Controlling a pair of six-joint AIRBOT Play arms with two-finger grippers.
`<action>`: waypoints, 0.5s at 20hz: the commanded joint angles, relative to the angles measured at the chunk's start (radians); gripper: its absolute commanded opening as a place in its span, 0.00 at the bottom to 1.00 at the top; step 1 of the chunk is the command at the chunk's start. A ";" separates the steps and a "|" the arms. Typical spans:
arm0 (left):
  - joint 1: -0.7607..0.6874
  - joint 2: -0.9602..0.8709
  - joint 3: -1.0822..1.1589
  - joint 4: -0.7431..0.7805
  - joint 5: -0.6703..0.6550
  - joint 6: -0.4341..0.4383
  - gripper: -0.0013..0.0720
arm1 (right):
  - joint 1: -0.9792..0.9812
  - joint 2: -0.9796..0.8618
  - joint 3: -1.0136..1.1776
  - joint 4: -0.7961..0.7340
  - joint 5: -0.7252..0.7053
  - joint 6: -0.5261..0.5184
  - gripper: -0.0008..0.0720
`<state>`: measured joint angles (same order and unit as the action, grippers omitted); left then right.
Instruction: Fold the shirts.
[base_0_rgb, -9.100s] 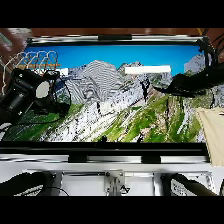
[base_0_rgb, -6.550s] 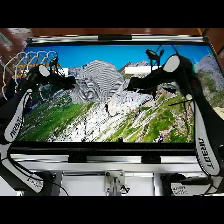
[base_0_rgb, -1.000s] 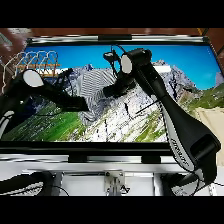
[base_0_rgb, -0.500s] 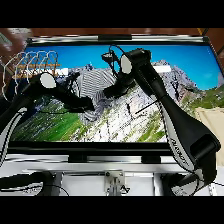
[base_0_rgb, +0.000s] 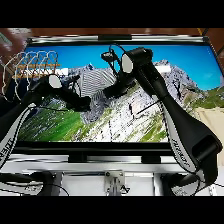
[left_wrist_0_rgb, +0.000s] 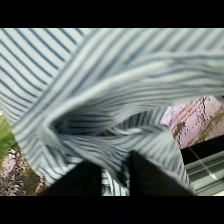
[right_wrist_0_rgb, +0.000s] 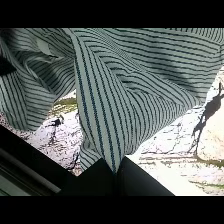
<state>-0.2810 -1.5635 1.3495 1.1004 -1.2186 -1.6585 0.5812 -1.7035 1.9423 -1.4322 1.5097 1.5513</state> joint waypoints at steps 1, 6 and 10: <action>0.031 -0.014 0.014 0.003 -0.012 0.045 0.10 | 0.000 0.009 0.000 0.010 0.001 0.000 0.12; 0.063 0.073 0.104 0.134 -0.200 0.203 0.09 | -0.001 0.010 0.000 -0.150 0.017 0.000 0.12; 0.046 0.241 0.230 0.142 -0.179 0.216 0.09 | 0.000 0.056 0.001 -0.198 0.081 -0.018 0.12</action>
<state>-0.2264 -1.4204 1.5009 1.2293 -1.3918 -1.4776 0.5800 -1.6760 1.9427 -1.5761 1.5482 1.5459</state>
